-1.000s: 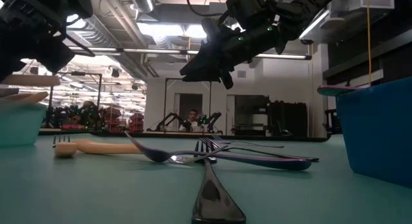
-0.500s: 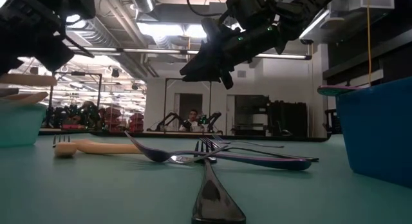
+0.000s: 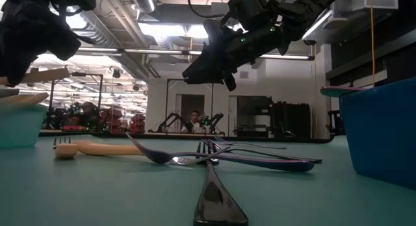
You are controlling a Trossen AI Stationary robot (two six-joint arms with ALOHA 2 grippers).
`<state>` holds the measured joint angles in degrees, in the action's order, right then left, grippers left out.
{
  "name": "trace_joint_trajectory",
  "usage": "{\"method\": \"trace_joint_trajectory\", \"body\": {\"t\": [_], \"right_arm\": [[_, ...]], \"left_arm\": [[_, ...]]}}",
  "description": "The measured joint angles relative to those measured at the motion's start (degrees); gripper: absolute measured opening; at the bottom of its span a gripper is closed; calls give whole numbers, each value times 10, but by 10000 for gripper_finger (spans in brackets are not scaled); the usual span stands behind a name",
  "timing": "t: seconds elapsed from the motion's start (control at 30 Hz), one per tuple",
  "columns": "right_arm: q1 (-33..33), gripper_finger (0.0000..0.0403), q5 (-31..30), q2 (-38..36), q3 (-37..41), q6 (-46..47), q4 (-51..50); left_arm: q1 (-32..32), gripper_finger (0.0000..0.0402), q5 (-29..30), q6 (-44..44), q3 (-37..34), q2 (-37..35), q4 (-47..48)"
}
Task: Sort silverware by color (type)
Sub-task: Put the yellow fork into the green bin
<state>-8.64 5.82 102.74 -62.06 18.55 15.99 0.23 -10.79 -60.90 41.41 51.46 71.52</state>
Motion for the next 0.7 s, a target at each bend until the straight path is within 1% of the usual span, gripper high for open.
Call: {"method": "trace_joint_trajectory", "body": {"t": [0.2,0.4,0.7], "right_arm": [[0,99,0,0,0,0,0],[0,99,0,0,0,0,0],[0,99,0,0,0,0,-10]], "left_arm": [[0,44,0,0,0,1,-1],[0,68,3,1,0,1,0],[0,100,27,1,0,1,0]]}}
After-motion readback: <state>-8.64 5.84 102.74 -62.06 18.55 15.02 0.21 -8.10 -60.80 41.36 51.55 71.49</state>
